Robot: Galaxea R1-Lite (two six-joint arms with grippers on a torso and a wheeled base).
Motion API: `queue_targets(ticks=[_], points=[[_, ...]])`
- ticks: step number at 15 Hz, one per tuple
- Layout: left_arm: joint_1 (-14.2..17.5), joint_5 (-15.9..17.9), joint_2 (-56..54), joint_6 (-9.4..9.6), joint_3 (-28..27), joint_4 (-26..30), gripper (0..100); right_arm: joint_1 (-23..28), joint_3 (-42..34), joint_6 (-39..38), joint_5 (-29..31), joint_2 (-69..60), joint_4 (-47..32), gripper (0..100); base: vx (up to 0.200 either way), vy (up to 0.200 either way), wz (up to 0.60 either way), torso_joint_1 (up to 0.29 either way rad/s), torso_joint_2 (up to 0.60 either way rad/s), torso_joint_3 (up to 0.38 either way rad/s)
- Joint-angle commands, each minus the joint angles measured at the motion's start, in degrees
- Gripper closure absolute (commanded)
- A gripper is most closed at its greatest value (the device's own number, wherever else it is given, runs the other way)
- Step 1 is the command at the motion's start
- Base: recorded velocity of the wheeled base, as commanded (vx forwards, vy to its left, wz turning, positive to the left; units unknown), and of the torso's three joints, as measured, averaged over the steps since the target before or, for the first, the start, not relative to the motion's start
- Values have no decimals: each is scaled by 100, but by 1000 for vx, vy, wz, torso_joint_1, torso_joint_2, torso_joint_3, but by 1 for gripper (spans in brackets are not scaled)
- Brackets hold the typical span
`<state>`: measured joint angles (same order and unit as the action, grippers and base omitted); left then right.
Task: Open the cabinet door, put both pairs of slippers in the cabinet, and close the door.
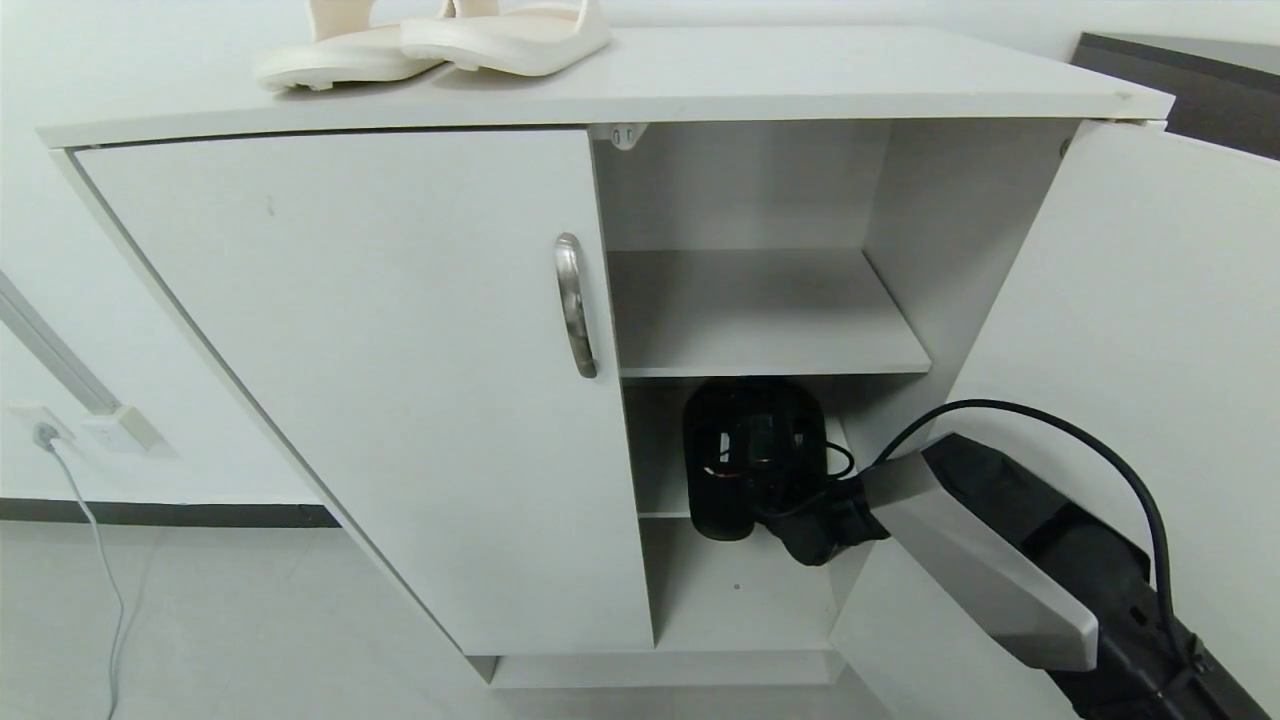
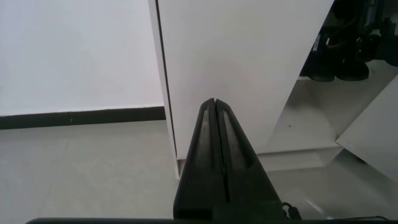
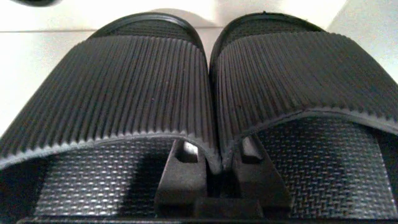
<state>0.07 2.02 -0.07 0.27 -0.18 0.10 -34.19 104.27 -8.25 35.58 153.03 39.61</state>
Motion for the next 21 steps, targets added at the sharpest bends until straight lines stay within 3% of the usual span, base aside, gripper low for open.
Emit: queue_targets(ticks=[1, 6, 7, 13, 18, 21], points=[[1, -18, 7, 0, 1, -1, 100, 27, 199, -1, 1, 166, -32, 100, 0, 0, 0, 0, 0, 0], [1, -18, 7, 0, 1, -1, 100, 62, 322, -1, -87, 227, -137, 100, 0, 0, 0, 0, 0, 0], [1, -18, 7, 0, 1, -1, 100, 62, 322, -10, -87, 236, -137, 0, 0, 0, 0, 0, 0, 0], [1, -18, 7, 0, 1, -1, 100, 36, -135, -10, -78, 8, -50, 0, 0, 0, 0, 0, 0, 0], [1, -9, 7, 0, 1, -1, 100, -193, -1822, -1, -87, -950, 882, 0, 0, 0, 0, 0, 0, 0], [1, -9, 7, -36, 1, -1, 100, -536, -3220, -1, -69, -1662, 1647, 0, 0, 0, 0, 0, 0, 0]])
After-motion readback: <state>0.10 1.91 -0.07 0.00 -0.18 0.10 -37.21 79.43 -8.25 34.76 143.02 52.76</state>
